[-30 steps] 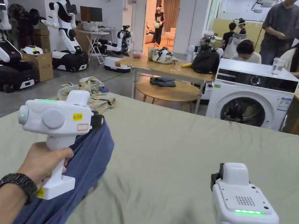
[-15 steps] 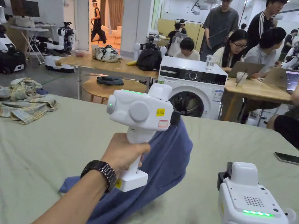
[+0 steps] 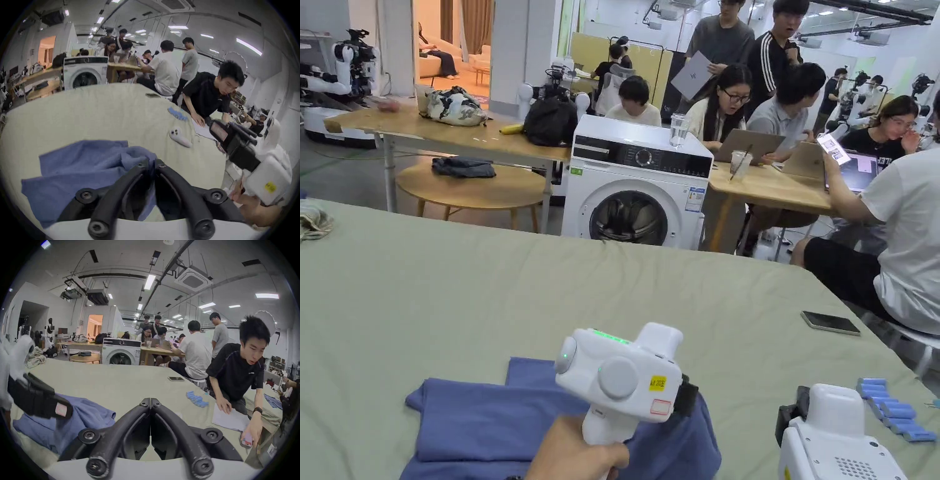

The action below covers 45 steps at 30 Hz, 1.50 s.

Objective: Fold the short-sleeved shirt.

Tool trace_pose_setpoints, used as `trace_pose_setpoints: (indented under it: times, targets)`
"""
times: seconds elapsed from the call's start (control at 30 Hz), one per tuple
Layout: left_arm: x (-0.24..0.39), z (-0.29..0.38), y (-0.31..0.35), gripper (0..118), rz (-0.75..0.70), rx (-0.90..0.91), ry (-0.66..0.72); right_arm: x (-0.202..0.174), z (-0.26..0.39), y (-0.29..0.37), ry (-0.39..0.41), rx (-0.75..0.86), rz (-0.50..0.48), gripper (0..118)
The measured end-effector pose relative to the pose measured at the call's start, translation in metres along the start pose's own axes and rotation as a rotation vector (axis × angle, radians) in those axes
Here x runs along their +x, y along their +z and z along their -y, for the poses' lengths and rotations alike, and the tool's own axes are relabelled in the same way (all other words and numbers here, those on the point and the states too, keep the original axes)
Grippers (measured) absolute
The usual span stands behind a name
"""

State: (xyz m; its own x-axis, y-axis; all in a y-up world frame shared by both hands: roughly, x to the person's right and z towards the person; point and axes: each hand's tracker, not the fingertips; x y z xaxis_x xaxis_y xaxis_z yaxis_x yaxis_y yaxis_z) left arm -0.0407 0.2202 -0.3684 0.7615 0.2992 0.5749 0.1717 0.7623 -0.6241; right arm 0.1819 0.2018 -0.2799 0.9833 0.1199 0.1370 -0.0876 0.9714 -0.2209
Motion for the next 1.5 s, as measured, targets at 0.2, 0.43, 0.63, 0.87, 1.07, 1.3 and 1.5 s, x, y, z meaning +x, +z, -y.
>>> trace_pose_setpoints:
  times: [0.2, 0.43, 0.63, 0.87, 1.07, 1.3, 1.5]
  targets:
    - [-0.02, 0.016, 0.031, 44, -0.067, 0.059, 0.071, -0.023, 0.0, 0.002, 0.001, 0.0, -0.057, 0]
    - [-0.047, 0.055, 0.108, 36, -0.3, 0.244, 0.103, -0.055, -0.009, 0.009, -0.023, 0.013, -0.149, 0]
    - [-0.068, 0.101, 0.152, 0, -0.516, 0.281, 0.128, -0.085, -0.014, 0.015, -0.017, 0.034, -0.209, 0]
    - [-0.145, 0.121, 0.176, 0, -0.523, 0.117, 0.376, -0.108, -0.012, 0.008, -0.01, 0.006, -0.261, 0]
    - [-0.199, 0.13, 0.172, 19, -0.455, -0.081, 0.517, -0.112, -0.004, 0.0, 0.015, -0.026, -0.271, 0]
    - [-0.204, 0.157, 0.145, 54, -0.478, -0.305, 0.55, -0.108, 0.008, -0.006, 0.018, -0.061, -0.251, 0]
    - [-0.178, 0.159, 0.12, 47, -0.619, -0.334, 0.417, -0.092, 0.008, -0.008, 0.003, -0.082, -0.229, 0]
